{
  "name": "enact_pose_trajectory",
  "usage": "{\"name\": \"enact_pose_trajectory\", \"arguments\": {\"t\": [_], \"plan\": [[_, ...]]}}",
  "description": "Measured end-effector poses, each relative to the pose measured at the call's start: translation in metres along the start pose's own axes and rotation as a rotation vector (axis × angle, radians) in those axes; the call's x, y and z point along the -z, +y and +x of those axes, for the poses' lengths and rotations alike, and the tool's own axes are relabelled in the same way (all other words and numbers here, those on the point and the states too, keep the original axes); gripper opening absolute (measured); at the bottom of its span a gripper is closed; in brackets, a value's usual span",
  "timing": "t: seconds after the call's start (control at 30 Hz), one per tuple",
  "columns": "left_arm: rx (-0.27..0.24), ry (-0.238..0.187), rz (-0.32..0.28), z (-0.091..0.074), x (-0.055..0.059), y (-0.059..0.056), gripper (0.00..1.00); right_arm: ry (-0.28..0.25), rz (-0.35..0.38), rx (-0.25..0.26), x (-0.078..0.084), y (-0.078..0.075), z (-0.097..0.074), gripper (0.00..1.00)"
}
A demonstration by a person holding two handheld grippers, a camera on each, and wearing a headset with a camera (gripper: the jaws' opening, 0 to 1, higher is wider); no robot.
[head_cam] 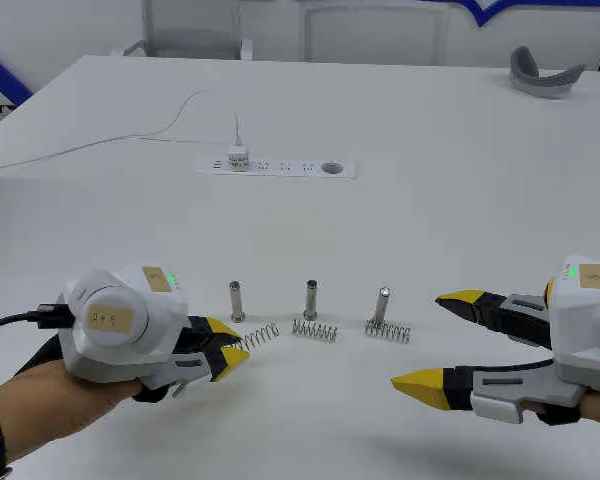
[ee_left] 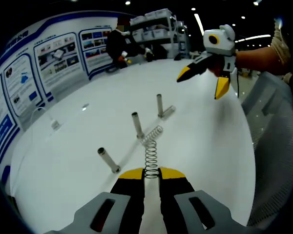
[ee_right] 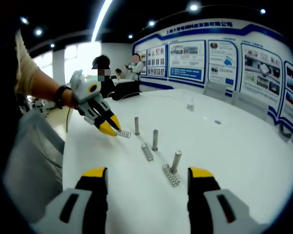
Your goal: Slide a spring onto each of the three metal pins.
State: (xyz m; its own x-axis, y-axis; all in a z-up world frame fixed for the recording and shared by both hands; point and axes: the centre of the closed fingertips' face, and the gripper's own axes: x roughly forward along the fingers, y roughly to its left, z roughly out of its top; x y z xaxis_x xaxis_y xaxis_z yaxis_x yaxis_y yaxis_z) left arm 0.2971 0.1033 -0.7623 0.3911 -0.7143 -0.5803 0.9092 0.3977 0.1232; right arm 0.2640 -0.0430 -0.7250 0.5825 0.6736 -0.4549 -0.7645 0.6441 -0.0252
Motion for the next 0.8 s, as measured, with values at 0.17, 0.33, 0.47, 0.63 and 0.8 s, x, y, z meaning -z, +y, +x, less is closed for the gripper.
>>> {"name": "enact_pose_trajectory", "arguments": {"t": [0.17, 0.33, 0.47, 0.63, 0.8], "plan": [[0.013, -0.037, 0.012, -0.002, -0.013, -0.007, 0.10, 0.004, -0.013, -0.024, -0.006, 0.007, 0.005, 0.64], [0.030, -0.063, 0.030, -0.004, -0.023, -0.015, 0.10, -0.003, -0.021, -0.052, -0.015, 0.012, 0.012, 0.61], [0.037, -0.075, 0.044, -0.005, -0.028, -0.020, 0.10, 0.004, -0.037, -0.076, -0.017, 0.018, 0.016, 0.56], [0.049, -0.088, 0.059, -0.005, -0.033, -0.025, 0.10, 0.007, -0.053, -0.112, -0.021, 0.025, 0.022, 0.51], [0.060, -0.100, 0.071, -0.006, -0.037, -0.030, 0.10, 0.009, -0.068, -0.143, -0.025, 0.032, 0.028, 0.46]]}}
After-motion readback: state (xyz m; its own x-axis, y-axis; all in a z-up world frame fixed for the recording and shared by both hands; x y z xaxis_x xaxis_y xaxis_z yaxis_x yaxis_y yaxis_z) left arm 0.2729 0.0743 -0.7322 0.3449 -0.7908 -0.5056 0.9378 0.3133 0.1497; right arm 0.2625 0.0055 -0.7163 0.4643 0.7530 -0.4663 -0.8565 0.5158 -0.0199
